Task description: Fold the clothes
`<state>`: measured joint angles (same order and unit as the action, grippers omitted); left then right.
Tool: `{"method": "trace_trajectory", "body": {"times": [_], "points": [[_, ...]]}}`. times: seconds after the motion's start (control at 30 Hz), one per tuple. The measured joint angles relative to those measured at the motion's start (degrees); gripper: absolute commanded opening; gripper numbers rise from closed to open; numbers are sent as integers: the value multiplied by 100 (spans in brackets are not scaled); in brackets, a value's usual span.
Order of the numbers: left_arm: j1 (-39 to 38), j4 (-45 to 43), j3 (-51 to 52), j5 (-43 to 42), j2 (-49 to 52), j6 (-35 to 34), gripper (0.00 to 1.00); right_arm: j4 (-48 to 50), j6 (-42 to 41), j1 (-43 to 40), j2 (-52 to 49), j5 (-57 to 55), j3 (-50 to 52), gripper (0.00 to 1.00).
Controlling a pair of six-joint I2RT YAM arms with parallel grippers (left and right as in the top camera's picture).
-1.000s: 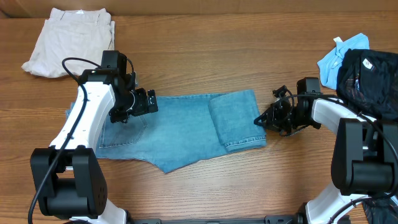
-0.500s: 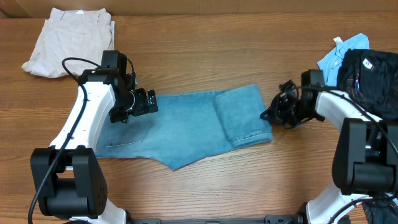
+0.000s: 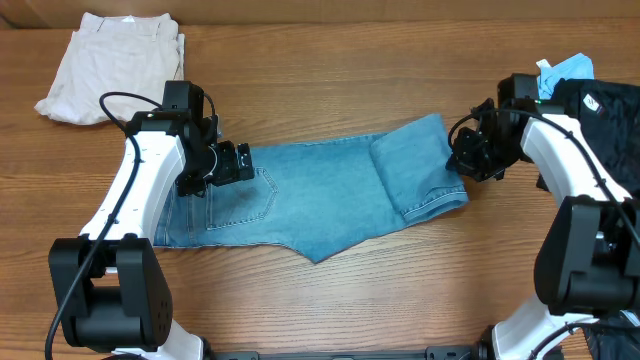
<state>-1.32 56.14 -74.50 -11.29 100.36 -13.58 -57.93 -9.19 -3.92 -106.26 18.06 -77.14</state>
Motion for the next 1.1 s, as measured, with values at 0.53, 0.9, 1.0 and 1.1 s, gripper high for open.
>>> {"method": "trace_trajectory", "body": {"times": [0.53, 0.9, 1.0, 1.1], "points": [[0, -46, 0, -2, 0, 0, 100, -72, -588, 2177, 546, -1010, -52, 4], [0, -46, 0, -2, 0, 0, 100, 140, -1394, 3128, 546, -1102, -52, 4], [0, -46, 0, 0, 0, 0, 100, 299, -1637, 3375, 546, -1104, -52, 4], [0, -46, 0, -2, 0, 0, 100, 531, -1821, 3630, 546, -1082, -52, 8]]}}
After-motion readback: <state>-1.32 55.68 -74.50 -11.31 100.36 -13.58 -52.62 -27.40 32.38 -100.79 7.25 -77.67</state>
